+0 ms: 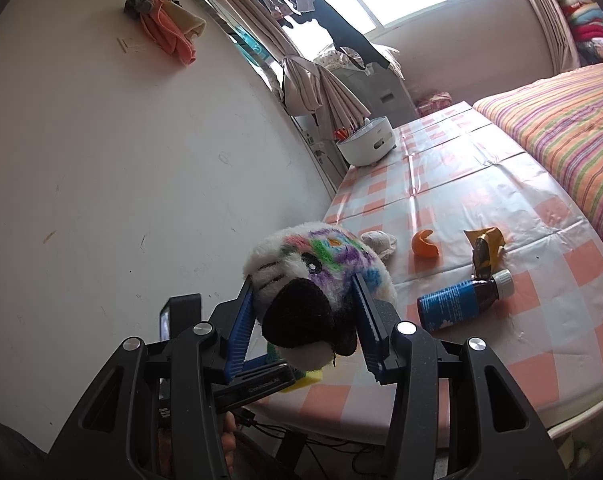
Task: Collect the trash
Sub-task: 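Grasp the green sponge with the left tool while right holds the plush toy, then drop the plush toy into the cream bin with the right tool while left carries the sponge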
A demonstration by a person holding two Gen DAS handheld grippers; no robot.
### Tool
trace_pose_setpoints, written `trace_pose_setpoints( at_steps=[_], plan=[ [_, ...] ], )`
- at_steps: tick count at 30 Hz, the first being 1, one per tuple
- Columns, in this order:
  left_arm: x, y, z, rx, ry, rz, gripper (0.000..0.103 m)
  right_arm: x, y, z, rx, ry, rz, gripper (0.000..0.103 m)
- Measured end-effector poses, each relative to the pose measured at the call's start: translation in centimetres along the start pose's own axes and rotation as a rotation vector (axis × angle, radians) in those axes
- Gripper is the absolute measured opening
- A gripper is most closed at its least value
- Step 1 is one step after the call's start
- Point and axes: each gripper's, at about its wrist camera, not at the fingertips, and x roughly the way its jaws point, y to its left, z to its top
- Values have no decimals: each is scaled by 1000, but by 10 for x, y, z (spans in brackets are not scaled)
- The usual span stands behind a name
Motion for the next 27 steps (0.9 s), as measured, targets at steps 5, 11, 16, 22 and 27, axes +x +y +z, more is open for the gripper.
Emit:
trace_pose_setpoints(
  at_steps=[5,11,16,22,27],
  plan=[
    [-13,-3,-5,23,-18,-31,57,-16,-3,-11,12,-8,-49,45],
    [-29,-15,-12,76,-34,-74,57,-46,-16,-32,43,-13,-162,45],
    [-39,-34,-20,134,-30,-126,57,-89,-35,-53,88,-49,-293,45],
    [-46,-71,-32,216,-25,-195,57,-146,-65,-79,152,-112,-468,45],
    [-47,-114,-45,317,10,-249,58,-179,-84,-100,195,-157,-570,46]
  ],
)
